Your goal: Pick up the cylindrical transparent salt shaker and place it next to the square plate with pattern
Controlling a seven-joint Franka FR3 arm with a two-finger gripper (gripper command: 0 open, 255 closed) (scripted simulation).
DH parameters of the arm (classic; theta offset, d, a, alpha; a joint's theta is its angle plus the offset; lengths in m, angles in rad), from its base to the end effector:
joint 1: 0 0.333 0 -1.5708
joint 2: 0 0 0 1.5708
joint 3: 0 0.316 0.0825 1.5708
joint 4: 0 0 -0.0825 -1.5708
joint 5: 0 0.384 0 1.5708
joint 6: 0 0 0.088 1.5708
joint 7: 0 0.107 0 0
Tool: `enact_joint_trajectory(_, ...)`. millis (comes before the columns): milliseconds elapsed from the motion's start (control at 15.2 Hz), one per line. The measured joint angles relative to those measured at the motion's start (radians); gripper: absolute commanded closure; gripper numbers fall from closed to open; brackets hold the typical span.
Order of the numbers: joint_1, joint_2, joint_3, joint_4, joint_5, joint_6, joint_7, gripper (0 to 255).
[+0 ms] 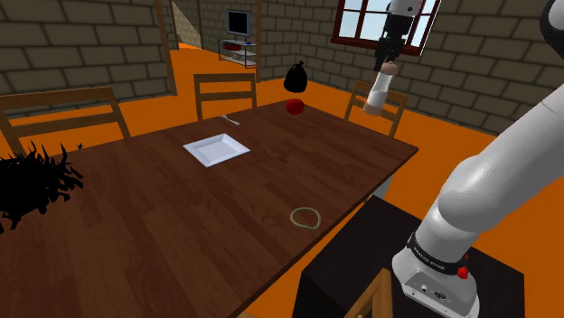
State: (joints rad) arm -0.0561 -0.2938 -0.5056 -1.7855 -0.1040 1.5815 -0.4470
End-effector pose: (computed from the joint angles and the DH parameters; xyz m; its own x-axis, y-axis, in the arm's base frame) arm 0.3754 -0.2926 0.6527 0.9927 -0.1019 0.0649 -0.1014 -0.9948 -0.0097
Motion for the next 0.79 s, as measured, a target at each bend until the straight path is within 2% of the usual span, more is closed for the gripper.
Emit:
enact_joint_trajectory(528,0.060,0.038,0.101,-0.076,0.031,0.102,0.163,255)
enact_joint_trajectory(792,0.094,0.078,0.148,-0.074,0.051,0.135,0.240,255)
